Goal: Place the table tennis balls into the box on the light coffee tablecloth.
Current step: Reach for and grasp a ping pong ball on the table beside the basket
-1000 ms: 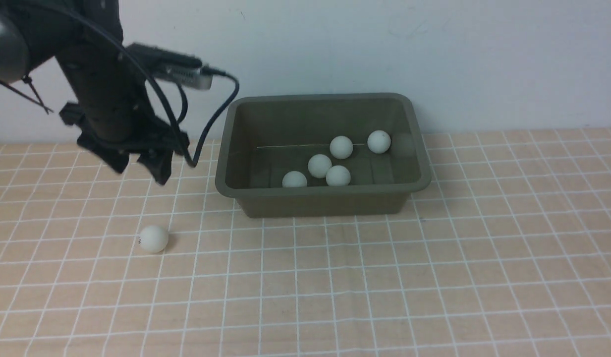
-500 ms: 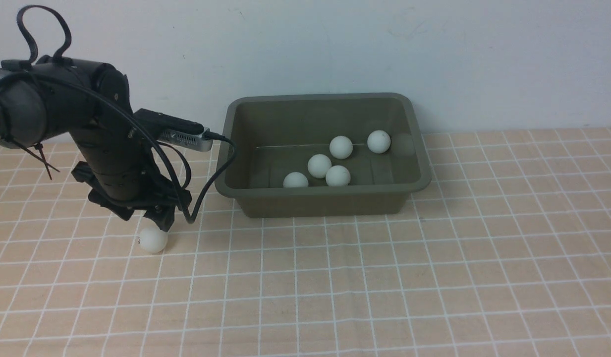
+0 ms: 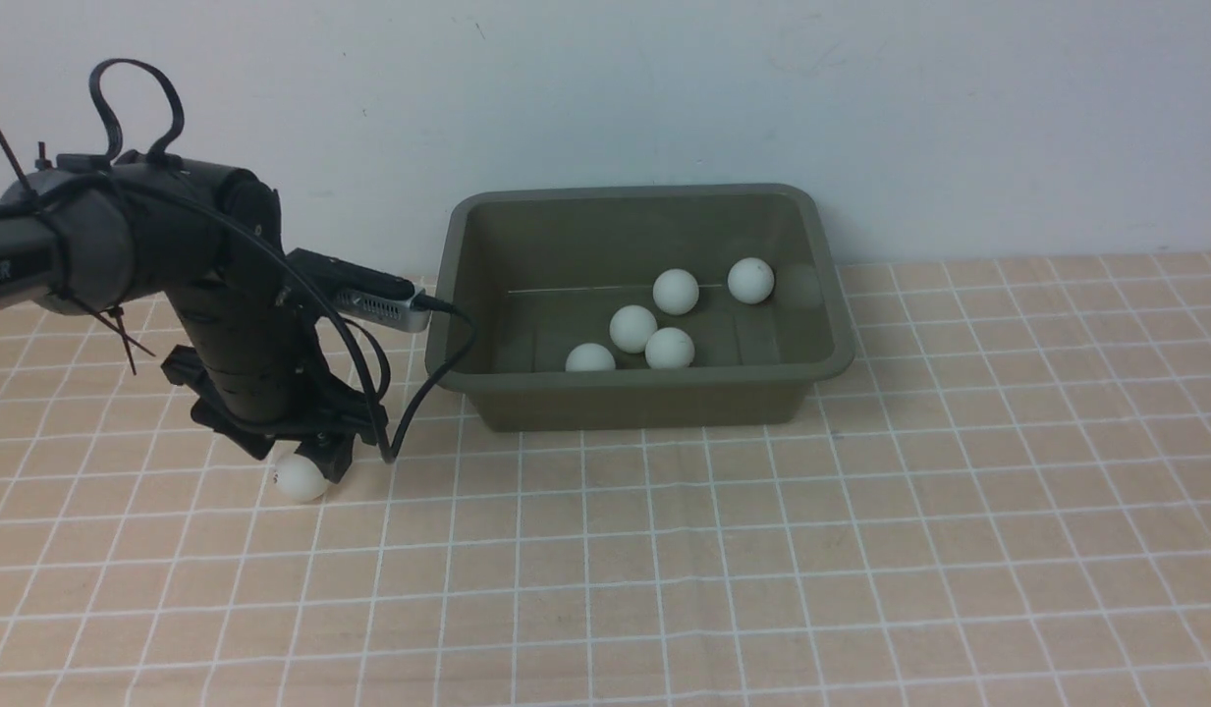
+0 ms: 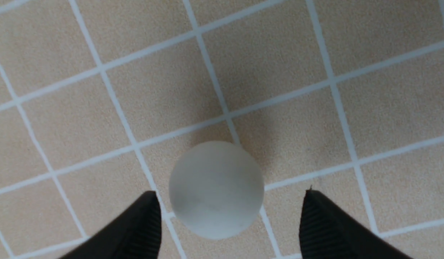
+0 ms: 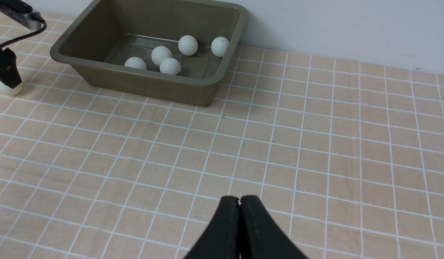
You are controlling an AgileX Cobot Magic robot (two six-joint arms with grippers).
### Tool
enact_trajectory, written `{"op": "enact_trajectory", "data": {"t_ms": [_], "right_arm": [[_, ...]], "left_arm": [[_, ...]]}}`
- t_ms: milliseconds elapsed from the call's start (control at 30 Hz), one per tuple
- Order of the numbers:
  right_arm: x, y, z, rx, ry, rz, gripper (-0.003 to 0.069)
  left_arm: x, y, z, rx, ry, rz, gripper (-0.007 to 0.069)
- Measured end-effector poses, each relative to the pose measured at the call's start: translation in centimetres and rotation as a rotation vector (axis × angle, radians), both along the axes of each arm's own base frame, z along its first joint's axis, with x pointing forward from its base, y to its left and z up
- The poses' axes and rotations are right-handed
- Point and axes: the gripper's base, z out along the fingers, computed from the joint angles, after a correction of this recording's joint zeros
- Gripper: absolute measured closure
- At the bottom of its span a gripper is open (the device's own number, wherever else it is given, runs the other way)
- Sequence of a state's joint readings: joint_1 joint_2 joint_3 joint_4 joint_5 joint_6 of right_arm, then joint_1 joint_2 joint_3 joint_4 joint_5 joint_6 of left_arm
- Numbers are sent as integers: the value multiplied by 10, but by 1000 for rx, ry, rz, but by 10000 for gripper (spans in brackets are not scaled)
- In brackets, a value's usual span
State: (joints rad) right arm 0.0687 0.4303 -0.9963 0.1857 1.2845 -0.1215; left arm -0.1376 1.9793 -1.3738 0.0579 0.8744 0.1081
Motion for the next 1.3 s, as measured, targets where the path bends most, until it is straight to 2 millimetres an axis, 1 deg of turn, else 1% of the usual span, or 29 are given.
{"op": "enact_trajectory", "data": {"t_ms": [400,533,633,700,733,867,967,1033,1133,1167,1200,1267,1300], "right_arm": [[0,0,0,0,1,0,677],[0,0,0,0,1,0,677],[0,0,0,-1,0,1,677],[0,0,0,-1,0,1,677],[0,0,0,-1,0,1,677],[0,0,0,-1,0,1,677],[0,0,0,-1,0,1,677],[0,0,0,-1,0,1,677],[0,0,0,-1,0,1,677],[0,0,0,-1,0,1,677],[0,0,0,-2,0,0,677],[0,0,0,-3,0,0,677],[0,0,0,-3,0,1,677]], "left_arm": [[6,0,-15,4,-11,-6,199],[7,4,-22,7,8,12,201],[8,11,-23,9,8,48,239],[8,14,-23,12,11,62,293],[8,15,-23,14,14,65,306],[4,19,-23,43,54,59,306],[1,20,-18,59,81,57,306],[2,21,-2,63,76,62,306],[12,18,37,36,-7,74,306],[14,15,50,20,-35,78,306],[17,11,66,-5,-78,81,306],[23,-2,98,-88,-170,83,306],[24,-3,101,-100,-179,83,306]]}}
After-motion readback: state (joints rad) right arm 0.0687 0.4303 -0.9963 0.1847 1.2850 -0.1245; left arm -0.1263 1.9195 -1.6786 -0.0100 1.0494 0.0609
